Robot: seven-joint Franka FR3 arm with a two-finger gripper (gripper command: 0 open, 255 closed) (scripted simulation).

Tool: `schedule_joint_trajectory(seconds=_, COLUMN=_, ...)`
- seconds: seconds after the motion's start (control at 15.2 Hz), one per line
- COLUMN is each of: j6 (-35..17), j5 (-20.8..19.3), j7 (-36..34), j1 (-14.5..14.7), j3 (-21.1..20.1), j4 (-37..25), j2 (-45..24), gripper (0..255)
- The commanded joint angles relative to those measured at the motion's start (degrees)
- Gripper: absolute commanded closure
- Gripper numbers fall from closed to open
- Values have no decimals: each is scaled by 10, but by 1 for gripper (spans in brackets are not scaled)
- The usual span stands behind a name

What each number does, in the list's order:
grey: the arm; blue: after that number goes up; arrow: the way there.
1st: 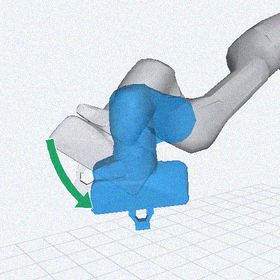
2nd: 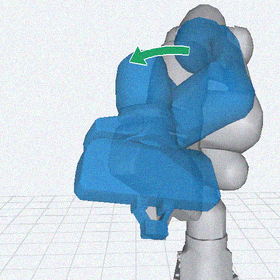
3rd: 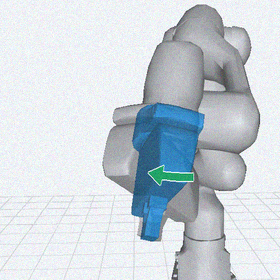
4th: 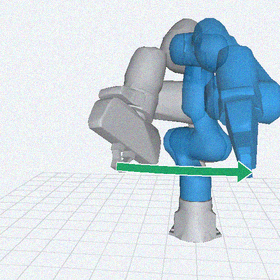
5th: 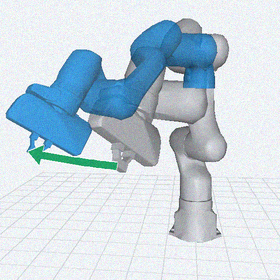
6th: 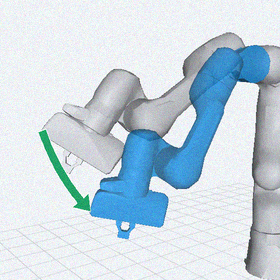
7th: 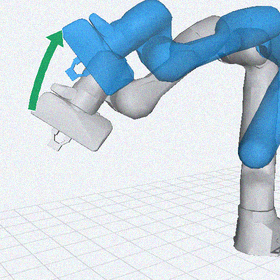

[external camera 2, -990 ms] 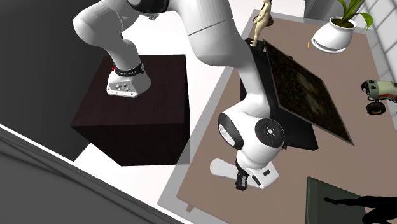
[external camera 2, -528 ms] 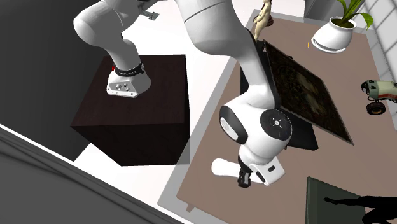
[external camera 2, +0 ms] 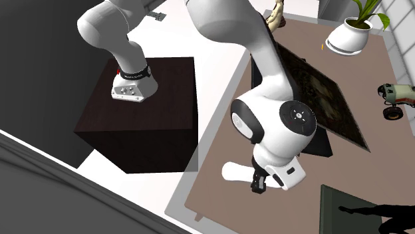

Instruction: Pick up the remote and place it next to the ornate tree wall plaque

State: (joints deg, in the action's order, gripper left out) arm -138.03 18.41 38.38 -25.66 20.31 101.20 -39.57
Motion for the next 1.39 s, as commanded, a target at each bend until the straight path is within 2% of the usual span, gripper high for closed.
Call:
schedule_joint_trajectory(seconds=0.0, j6=8, j5=-4, j7=-2, j1=2, j3=4, j4=1, j2=10, gripper=255)
schedule_joint_trajectory(seconds=1.32, j6=114, j5=-49, j7=-29, j1=26, j3=38, j4=-10, j2=108, gripper=255)
